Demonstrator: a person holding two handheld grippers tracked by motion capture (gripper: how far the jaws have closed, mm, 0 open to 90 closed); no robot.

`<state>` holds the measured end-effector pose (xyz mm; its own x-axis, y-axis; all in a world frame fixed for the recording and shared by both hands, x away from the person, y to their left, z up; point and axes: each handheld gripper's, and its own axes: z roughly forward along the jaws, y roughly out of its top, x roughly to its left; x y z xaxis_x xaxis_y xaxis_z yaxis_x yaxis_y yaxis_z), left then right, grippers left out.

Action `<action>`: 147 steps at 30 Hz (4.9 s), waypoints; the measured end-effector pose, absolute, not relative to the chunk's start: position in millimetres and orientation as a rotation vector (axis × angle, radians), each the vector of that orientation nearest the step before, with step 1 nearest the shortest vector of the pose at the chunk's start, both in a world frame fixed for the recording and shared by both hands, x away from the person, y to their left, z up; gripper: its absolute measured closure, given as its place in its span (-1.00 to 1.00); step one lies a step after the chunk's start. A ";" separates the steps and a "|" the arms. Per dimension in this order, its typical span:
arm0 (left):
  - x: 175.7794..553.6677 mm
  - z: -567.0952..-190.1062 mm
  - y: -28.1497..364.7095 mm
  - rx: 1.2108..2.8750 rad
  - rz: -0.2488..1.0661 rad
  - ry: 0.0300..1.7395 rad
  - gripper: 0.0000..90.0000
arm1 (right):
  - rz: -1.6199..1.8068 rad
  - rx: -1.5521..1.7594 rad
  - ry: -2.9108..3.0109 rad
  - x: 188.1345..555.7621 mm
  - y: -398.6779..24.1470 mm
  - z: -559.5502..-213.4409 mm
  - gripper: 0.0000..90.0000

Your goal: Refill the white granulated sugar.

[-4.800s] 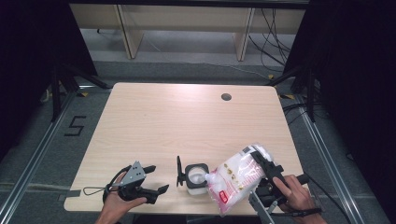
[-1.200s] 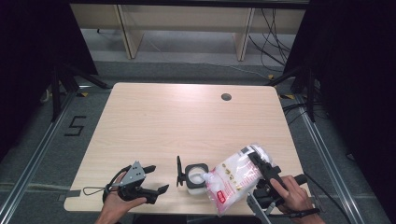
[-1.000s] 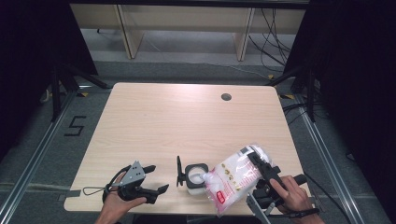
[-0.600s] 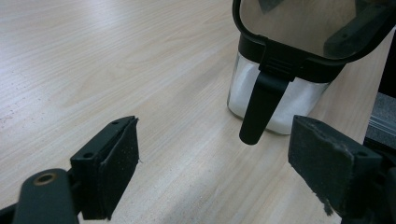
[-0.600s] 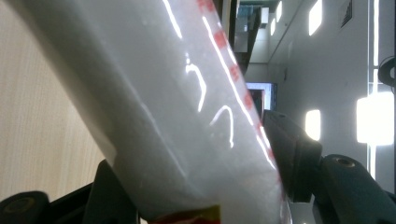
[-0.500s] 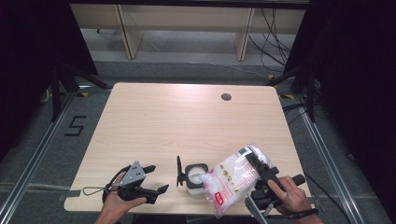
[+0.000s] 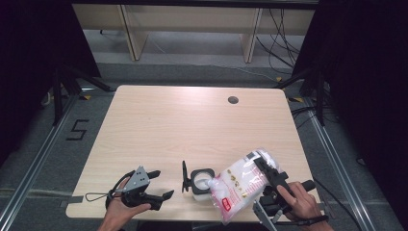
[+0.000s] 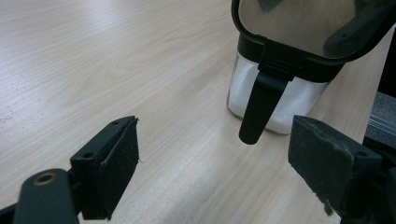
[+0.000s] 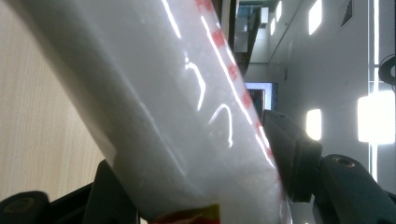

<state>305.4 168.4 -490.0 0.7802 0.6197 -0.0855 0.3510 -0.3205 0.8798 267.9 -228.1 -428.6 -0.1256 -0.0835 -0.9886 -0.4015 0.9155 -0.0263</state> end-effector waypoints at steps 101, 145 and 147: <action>306.1 -489.6 168.1 1.951 0.333 0.718 -0.65 | 0.138 -0.378 1.855 281.8 -233.7 -464.3 0.22; 307.0 -487.8 171.1 1.938 0.344 0.725 -0.65 | 1.198 0.258 2.179 324.3 -263.8 -470.9 0.32; 307.8 -488.5 171.0 1.941 0.342 0.721 -0.65 | 1.234 0.292 2.184 331.0 -265.0 -473.3 0.33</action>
<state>307.8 171.0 -488.5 0.7828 0.6183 -0.0704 0.3369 -0.3260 0.8833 331.0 -265.0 -473.3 -0.7921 0.4640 -0.3967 -0.1004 0.5420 0.8343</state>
